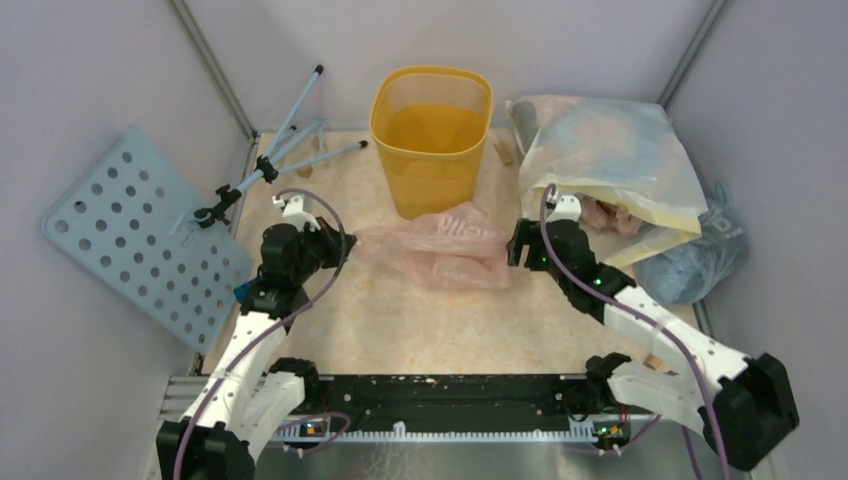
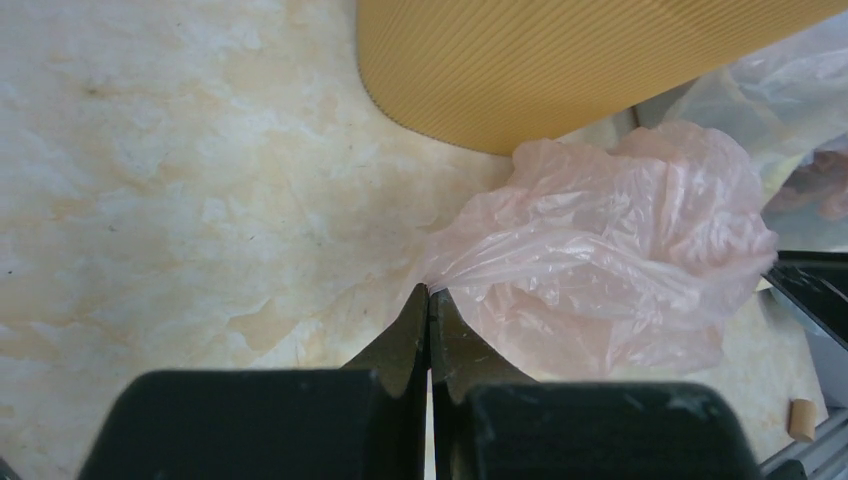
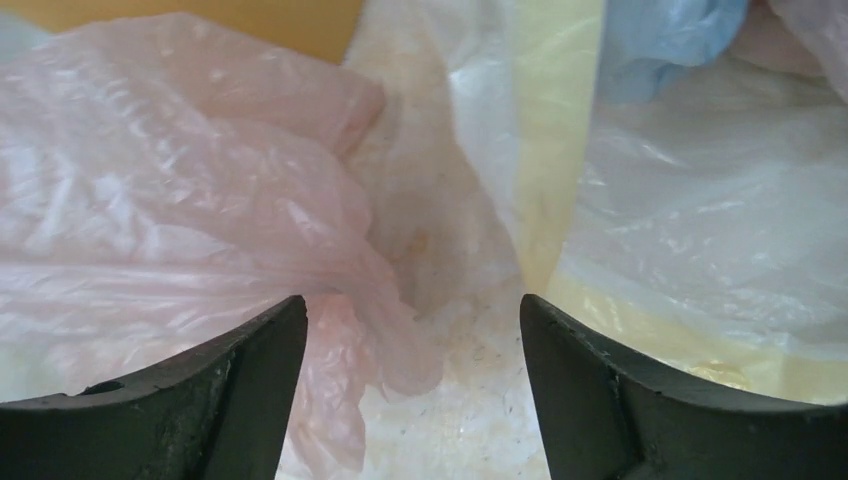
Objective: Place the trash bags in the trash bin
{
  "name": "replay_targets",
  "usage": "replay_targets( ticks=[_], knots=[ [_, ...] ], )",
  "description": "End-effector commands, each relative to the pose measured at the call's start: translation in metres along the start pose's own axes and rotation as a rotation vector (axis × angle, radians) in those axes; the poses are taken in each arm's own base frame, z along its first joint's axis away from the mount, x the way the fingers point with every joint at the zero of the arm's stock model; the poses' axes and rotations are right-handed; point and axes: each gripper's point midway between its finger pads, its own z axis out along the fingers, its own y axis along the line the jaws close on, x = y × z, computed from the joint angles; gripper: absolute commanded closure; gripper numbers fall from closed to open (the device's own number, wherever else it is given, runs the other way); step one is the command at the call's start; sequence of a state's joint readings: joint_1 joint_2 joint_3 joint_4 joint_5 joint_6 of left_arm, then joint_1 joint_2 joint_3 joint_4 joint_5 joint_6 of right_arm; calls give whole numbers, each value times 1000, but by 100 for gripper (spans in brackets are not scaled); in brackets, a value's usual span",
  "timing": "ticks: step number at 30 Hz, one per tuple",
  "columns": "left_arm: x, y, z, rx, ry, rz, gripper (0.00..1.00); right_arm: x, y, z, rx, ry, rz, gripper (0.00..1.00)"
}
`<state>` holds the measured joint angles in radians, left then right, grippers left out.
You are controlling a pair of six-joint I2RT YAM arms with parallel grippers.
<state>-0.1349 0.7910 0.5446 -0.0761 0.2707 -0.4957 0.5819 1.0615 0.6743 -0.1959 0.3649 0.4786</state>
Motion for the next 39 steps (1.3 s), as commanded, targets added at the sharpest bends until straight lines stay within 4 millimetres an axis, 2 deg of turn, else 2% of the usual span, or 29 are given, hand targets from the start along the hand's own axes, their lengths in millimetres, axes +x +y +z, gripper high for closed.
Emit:
replay_targets(
  ticks=[1, 6, 12, 14, 18, 25, 29, 32, 35, 39],
  knots=[
    [-33, 1, 4, -34, -77, 25, 100, -25, 42, -31, -311, -121, -78, 21],
    [-39, -3, 10, 4, -78, 12, 100, -6, 52, -34, -404, -69, -119, 21],
    [-41, 8, 24, -10, -53, 10, 100, 21, 66, -29, -507, -7, -123, 24],
    [-39, 8, 28, 13, -34, -8, 100, 30, 73, -35, -571, 12, -124, 25],
    [-37, 15, 32, 14, -42, -31, 100, 41, 74, -44, -628, 5, -110, 24],
    [-36, 27, 37, -10, -52, -51, 100, 51, 83, -61, -735, 16, -102, 13],
    [-26, 31, 41, -4, -38, -68, 100, 63, 102, -75, -867, 46, -135, 11],
    [-25, 39, 42, -11, -36, -80, 100, 73, 113, -75, -849, 49, -232, 10],
    [-20, 39, 43, 4, -27, -87, 100, 77, 117, -69, -816, 65, -276, 14],
    [-14, 29, 41, 64, -6, -96, 100, 73, 122, -70, -829, 56, -280, 26]
  ],
)
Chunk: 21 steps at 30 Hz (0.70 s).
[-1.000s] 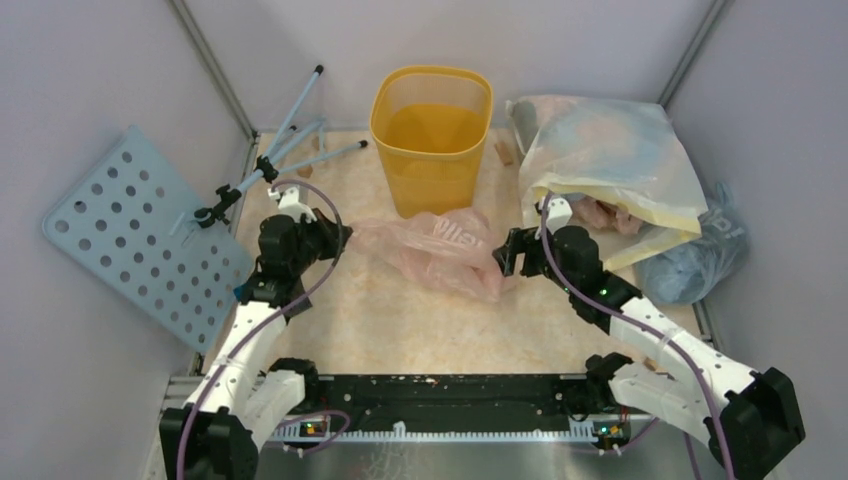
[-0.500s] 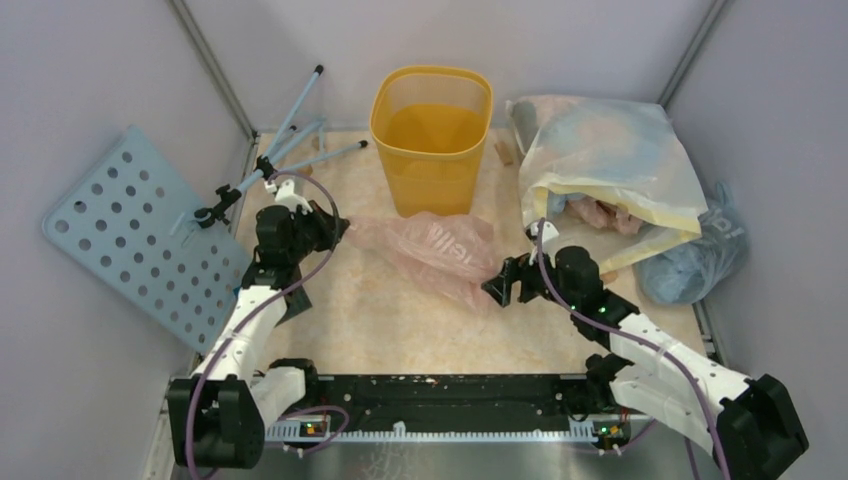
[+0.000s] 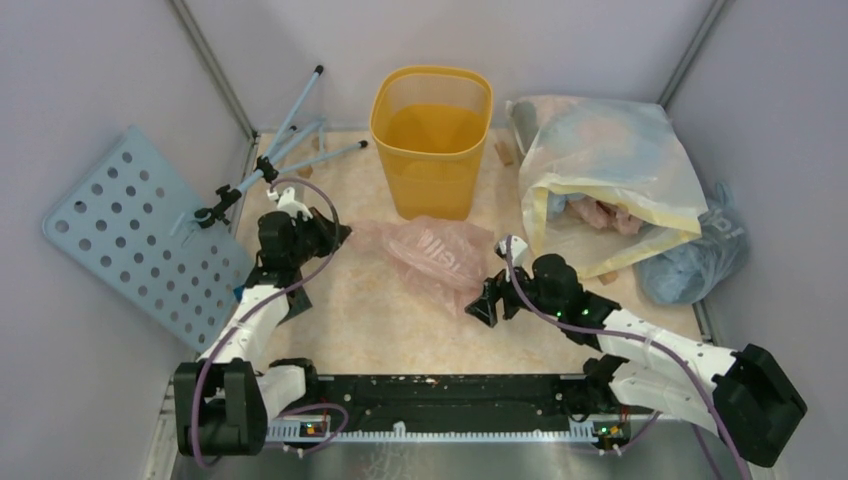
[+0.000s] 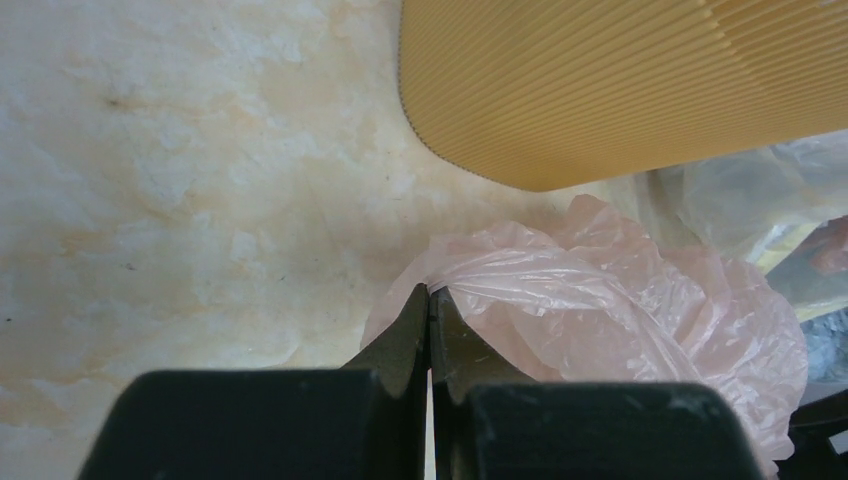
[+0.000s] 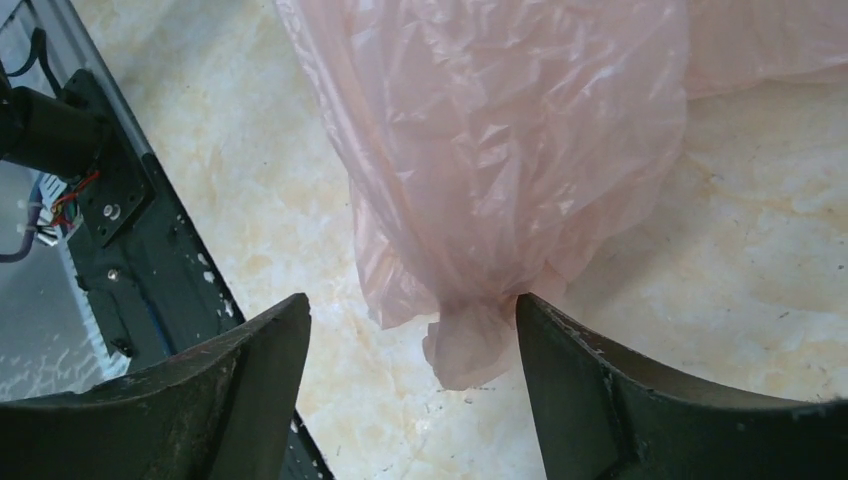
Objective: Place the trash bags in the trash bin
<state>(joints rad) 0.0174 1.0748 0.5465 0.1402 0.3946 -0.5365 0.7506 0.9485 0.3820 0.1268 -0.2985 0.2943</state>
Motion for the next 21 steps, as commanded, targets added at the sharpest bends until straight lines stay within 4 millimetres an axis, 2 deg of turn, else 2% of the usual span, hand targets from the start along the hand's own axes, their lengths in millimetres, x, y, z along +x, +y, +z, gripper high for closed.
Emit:
replay_targets(
  ticks=[1, 4, 7, 12, 15, 21],
  knots=[
    [-7, -21, -2, 111, -23, 16, 100, -38, 7, 2, -6, -90, -71, 30],
    [-4, -21, -3, 116, -10, 15, 100, -39, 7, 3, -2, -81, -88, 38],
    [-3, -24, -4, 127, -6, 8, 100, -37, 6, 6, 9, -64, -91, 39],
    [-1, -41, -10, 213, 9, -10, 100, -35, 5, 11, 29, -41, -112, 39],
    [0, -45, -12, 234, 18, -16, 100, -36, 3, 15, 59, -30, -133, 50],
    [0, -49, -17, 244, 19, -17, 100, -52, 2, 22, 117, -53, -116, 91]
  ],
)
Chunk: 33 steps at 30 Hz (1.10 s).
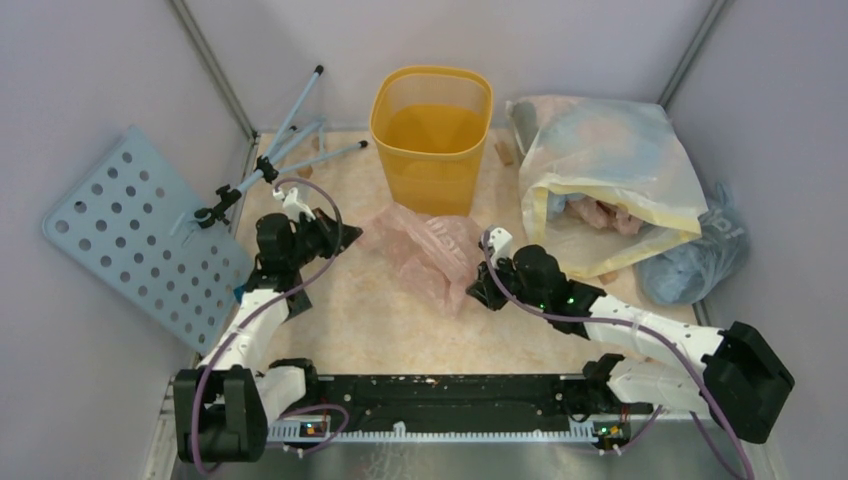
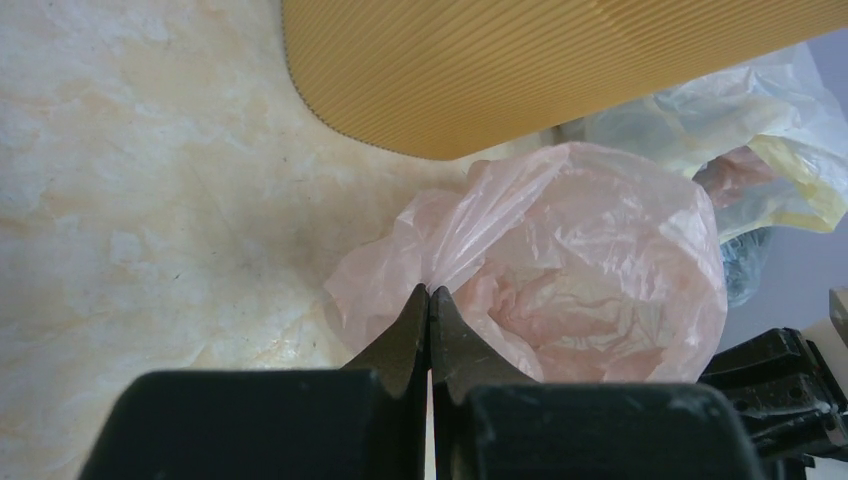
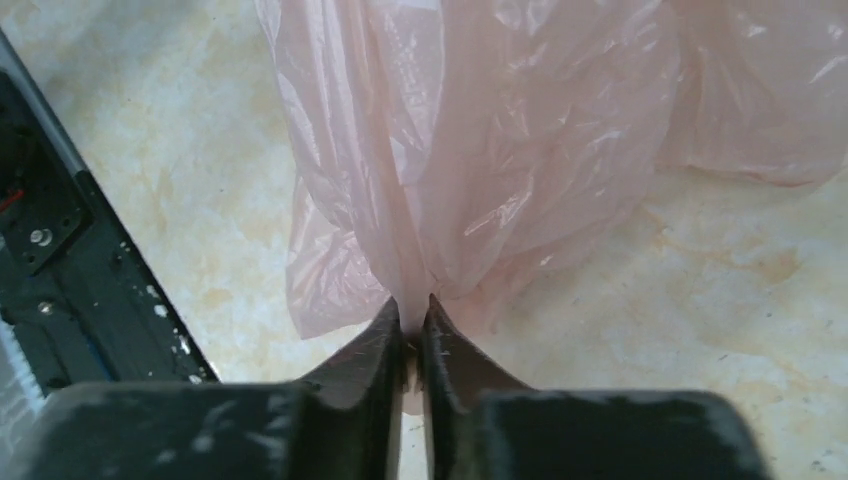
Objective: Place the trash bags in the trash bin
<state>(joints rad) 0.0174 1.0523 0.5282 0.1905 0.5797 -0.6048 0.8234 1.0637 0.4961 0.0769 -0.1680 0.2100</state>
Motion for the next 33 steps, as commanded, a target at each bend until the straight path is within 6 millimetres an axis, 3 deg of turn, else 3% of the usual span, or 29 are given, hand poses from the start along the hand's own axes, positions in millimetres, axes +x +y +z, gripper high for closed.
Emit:
replay_targets(
  ticks=[1, 3, 5, 9, 12, 14, 21, 24, 28, 30, 33],
  knots=[
    [-8, -16, -7, 62, -37, 32, 100, -44, 0, 3, 63, -96, 7, 98],
    [-7, -15, -9, 51, -38, 36, 100, -56, -7, 3, 115, -115, 50, 100],
    [-6, -11, -13, 20, -43, 44, 88, -66, -10, 2, 154, -134, 88, 100],
    [-8, 0, -27, -89, -82, 45, 37, -82, -5, 3, 148, -163, 161, 100],
    [-17, -3, -44, -145, -134, 60, 14, -89, -3, 4, 150, -164, 190, 100],
    [-24, -15, -57, -147, -167, 59, 2, -94, -3, 5, 159, -163, 208, 100],
    [-21, -86, -89, 97, -155, 50, 1, -116, 5, 8, 150, -196, 309, 99],
    [-6, -105, -90, 223, -77, 54, 11, -131, 21, 12, 78, -232, 314, 92],
    [20, -108, -82, 287, 19, 84, 31, -145, 53, 16, -67, -243, 288, 75],
    [32, -110, -77, 320, 56, 94, 42, -153, 73, 13, -172, -263, 265, 60],
    [53, -135, -74, 447, 125, 122, 39, -155, 78, 8, -207, -290, 248, 36]
  ],
)
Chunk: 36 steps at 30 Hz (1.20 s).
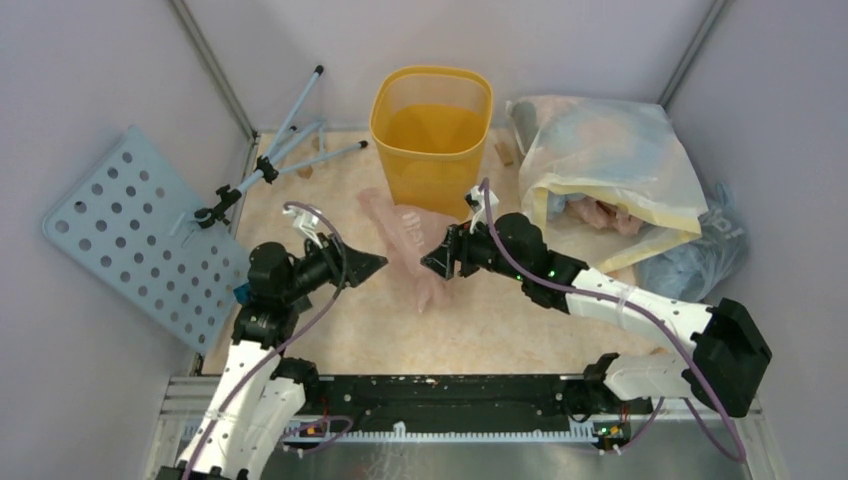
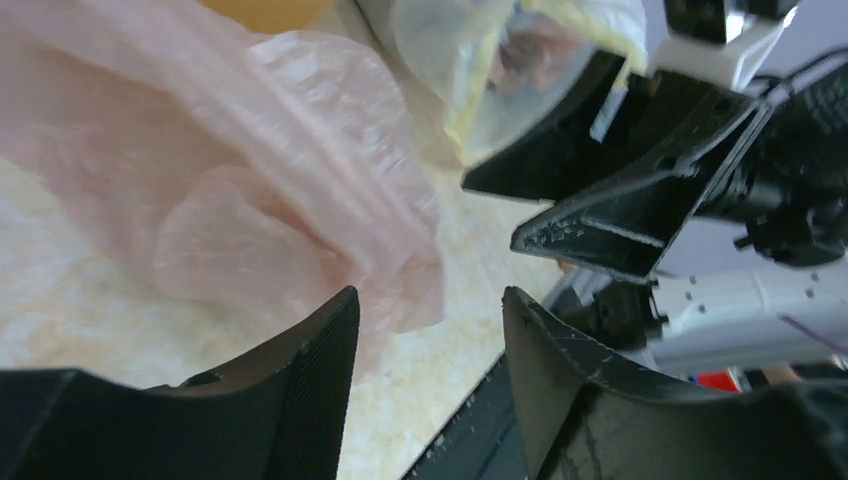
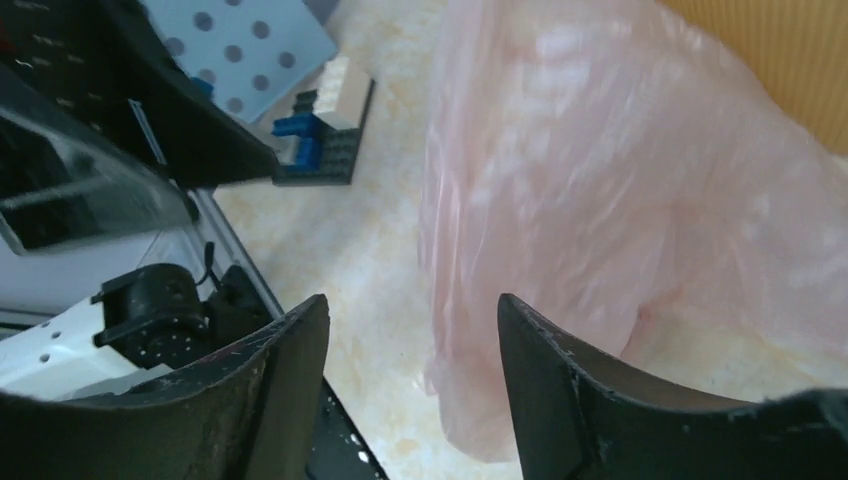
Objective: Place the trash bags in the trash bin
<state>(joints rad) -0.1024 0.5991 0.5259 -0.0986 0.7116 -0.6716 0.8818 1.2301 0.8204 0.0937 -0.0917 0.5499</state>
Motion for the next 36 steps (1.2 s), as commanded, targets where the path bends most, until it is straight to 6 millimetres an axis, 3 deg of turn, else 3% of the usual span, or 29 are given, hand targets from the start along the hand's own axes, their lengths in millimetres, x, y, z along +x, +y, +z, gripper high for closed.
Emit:
replay_targets(
  ticks=[1, 4, 9, 13, 18, 21, 23, 28, 31, 36],
  knots=[
    [25, -39, 16, 201, 96, 75, 33, -32, 42, -7, -168, -109, -35, 33],
    [44, -43, 32, 167, 156, 115, 24, -34, 27, -15, -97, -136, -44, 32],
    [63, -21, 43, 71, 192, 55, 28, -26, -1, -31, 24, -157, -77, 32],
    [72, -9, 40, 34, 175, 16, 29, -5, -30, -36, 126, -123, -101, 35],
    [78, -2, 35, 2, 170, -11, 13, 13, -69, -37, 280, -100, -134, 19],
    [90, 8, 33, -59, 213, -57, 3, 3, -104, -44, 444, -103, -183, 13],
    [97, 7, 34, -61, 232, -70, 1, 0, -117, -44, 431, -66, -173, 13],
    [104, 9, 36, -86, 237, -77, 1, 2, -131, -34, 393, 22, -206, 10],
    [103, 11, 41, -92, 231, -77, 2, 8, -132, -20, 375, 53, -134, 9],
    [99, 18, 47, -123, 215, -58, 12, -14, -129, -15, 374, -112, 32, 10]
  ],
)
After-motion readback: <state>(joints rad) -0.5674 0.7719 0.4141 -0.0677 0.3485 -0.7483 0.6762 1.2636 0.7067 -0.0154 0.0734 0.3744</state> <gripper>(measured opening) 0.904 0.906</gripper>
